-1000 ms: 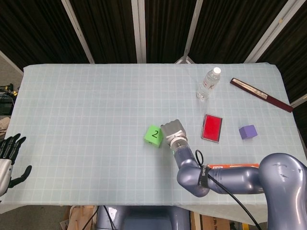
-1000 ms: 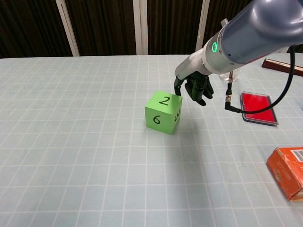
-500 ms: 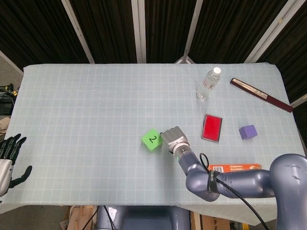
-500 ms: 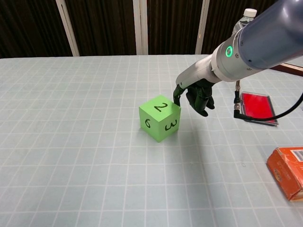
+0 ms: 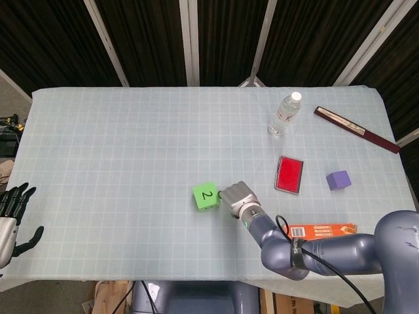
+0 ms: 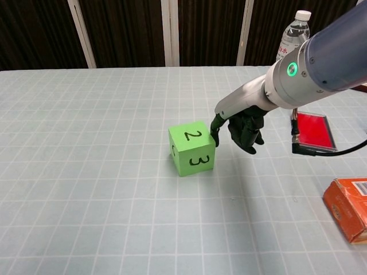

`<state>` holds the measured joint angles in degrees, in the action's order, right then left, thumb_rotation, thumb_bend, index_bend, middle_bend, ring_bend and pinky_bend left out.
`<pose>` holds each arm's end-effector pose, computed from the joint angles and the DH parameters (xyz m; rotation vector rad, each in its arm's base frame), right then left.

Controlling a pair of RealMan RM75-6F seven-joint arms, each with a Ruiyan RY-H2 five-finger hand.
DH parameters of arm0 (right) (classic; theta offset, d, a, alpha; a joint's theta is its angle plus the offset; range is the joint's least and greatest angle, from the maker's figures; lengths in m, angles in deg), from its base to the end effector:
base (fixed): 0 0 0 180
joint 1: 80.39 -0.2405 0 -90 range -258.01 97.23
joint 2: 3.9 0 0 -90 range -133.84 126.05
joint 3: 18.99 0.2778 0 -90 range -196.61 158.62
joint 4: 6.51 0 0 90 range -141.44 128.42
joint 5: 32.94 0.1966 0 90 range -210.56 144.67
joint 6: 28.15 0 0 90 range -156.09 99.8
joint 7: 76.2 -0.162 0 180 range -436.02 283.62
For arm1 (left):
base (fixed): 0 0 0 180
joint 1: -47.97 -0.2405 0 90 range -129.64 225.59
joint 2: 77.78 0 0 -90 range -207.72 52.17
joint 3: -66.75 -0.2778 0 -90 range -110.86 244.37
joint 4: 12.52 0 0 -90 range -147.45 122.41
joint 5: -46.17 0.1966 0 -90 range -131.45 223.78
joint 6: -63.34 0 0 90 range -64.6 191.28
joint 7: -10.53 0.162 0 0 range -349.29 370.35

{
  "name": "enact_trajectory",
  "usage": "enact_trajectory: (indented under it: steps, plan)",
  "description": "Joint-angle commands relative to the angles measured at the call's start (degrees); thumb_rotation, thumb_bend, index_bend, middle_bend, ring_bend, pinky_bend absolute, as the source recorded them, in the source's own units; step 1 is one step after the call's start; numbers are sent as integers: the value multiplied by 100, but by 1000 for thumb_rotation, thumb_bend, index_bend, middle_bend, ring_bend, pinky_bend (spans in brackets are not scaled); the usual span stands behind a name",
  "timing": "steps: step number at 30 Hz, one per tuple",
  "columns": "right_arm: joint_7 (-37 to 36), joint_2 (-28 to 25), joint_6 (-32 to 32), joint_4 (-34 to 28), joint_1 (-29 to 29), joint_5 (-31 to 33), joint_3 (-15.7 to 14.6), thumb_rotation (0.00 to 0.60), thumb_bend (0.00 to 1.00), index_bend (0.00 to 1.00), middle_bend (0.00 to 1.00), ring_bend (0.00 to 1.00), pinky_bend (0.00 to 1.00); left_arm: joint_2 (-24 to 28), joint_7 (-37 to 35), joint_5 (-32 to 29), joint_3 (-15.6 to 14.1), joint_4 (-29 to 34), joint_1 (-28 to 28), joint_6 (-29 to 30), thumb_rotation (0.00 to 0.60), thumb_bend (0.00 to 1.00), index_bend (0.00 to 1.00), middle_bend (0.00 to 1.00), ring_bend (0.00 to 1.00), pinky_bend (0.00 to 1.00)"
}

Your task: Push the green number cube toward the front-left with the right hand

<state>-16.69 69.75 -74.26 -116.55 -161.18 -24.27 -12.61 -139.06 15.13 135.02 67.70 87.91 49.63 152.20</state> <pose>-0.0390 -0.3602 0.0031 2.2074 -0.9987 0.2310 -0.3032 0.1740 0.1877 -1.3769 -0.9021 -0.9199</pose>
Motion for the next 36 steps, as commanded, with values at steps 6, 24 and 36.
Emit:
enact_trajectory:
  steps: [6,24,36]
  plan:
    - [-503,-119,565,-245,-75,-308,-156,600,1000,239,636,611,392,-4,10,18,-9,4,-7,12,600,439,71,0,0,41]
    - [-2033,70,1731,-90,-612,-625,-385,600,1000,223,636,611,393,50,-123,9,0,-7,-12,19,600,438,71,0,0,41]
    - [-2724,-231,1824,-57,-938,-903,-852,600,1000,223,636,611,392,85,-193,-59,27,-12,10,-30,600,438,71,0,0,41]
